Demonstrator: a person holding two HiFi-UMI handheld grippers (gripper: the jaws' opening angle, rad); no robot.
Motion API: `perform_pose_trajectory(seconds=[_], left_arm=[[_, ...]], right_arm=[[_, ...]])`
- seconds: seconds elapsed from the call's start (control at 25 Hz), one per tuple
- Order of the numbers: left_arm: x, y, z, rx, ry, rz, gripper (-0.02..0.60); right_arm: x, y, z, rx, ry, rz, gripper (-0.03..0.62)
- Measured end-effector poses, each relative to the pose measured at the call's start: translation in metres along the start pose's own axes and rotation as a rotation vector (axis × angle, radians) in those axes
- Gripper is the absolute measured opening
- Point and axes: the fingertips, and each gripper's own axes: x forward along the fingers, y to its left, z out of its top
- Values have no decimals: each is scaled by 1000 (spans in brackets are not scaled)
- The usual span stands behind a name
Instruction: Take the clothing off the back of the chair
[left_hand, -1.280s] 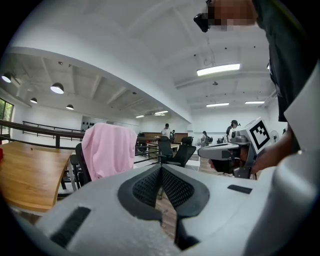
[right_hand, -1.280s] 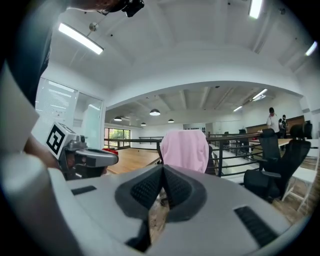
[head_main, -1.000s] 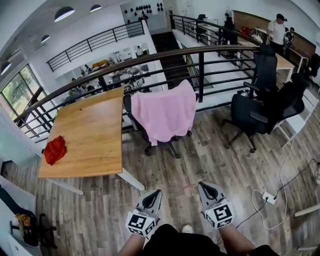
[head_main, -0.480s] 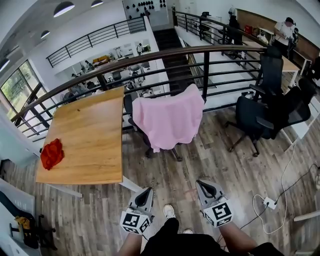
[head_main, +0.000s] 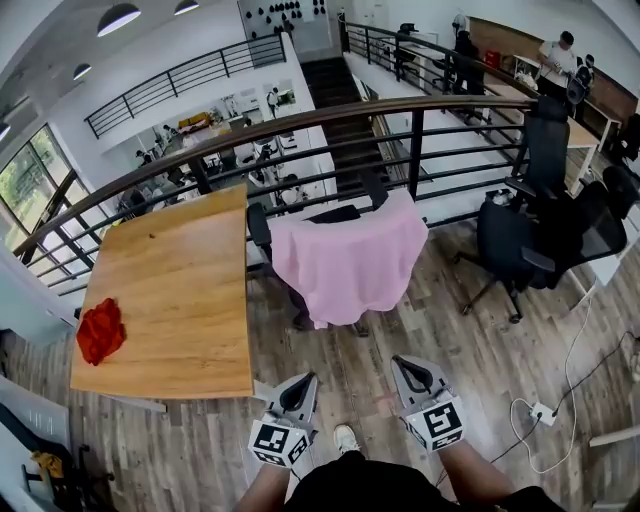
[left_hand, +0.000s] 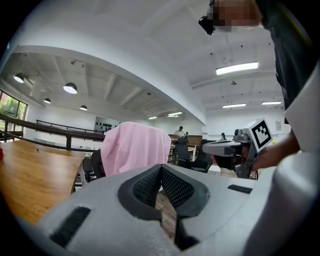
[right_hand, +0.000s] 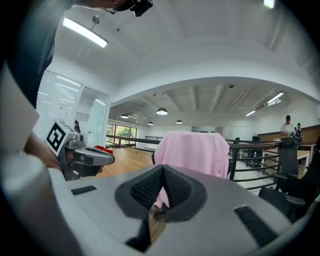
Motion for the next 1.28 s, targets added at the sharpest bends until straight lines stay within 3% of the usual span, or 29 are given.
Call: perform_pose_trajectory(seconds=[0.44,0.56,0.76,1.28], left_arm=[[40,41,10,28,-10,-74,15],[48,51,12,-6,-19,-72,15],[73,61,21,21,-21,-62,15],[143,105,48,20,-51,122,15]], right_arm=[[54,-17,20,-76,16,-61,3],[60,-27,18,-98,34,-70,3],[69,-64,24,-66,-22,-104,3],[107,-184,37,6,-102,-101,3]])
